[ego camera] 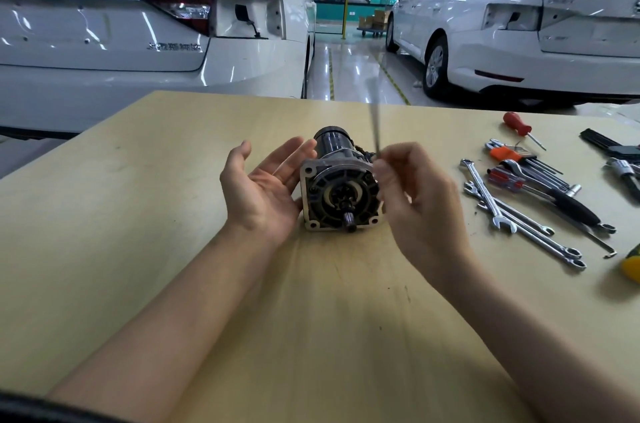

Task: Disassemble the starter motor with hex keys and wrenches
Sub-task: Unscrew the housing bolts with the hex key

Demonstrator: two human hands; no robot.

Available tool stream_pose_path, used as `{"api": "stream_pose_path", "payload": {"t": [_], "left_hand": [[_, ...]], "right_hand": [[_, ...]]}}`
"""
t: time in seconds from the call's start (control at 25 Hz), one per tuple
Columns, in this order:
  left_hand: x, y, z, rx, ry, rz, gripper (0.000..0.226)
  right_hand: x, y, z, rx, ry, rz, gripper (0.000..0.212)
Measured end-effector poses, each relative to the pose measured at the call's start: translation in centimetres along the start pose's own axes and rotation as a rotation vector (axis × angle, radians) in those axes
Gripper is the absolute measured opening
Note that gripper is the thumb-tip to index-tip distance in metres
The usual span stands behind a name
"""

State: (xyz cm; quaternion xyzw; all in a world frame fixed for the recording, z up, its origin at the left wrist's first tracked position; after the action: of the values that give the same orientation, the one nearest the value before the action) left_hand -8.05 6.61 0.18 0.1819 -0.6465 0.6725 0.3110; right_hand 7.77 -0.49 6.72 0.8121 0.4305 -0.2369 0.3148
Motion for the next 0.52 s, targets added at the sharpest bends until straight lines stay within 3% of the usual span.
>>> {"api": "stream_pose_path", "payload": {"t": [0.12, 0.2, 0.52], "left_hand": [[0.2, -0.5, 0.2, 0.059, -0.078, -0.228, 0.03], [0.3, -0.7, 0.3, 0.109, -0.134, -0.401, 0.018], [-0.2, -0.8, 0.4, 0.127, -0.104, -0.481, 0.01]], "right_hand": [[3.8, 0.0, 0.7, 0.1, -0.522, -0.481, 0.018], [4.9, -0.6, 1.4, 0.144, -0.72, -0.715, 0.018], [5.0, -0.8, 1.4, 0.165, -0.753, -0.821, 0.02]]}}
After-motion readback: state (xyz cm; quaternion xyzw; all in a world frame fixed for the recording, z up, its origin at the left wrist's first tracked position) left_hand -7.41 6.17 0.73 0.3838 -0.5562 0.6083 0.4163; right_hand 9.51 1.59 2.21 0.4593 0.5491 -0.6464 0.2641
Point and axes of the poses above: each hand's wrist, its own z-axis away from the middle knuckle, its own y-axis out of the back of the hand, x = y × z, the point moved 8 cm from there along -z, towards the middle knuckle, and after that the axes turned 1 degree about x, right-handed, at the moved point
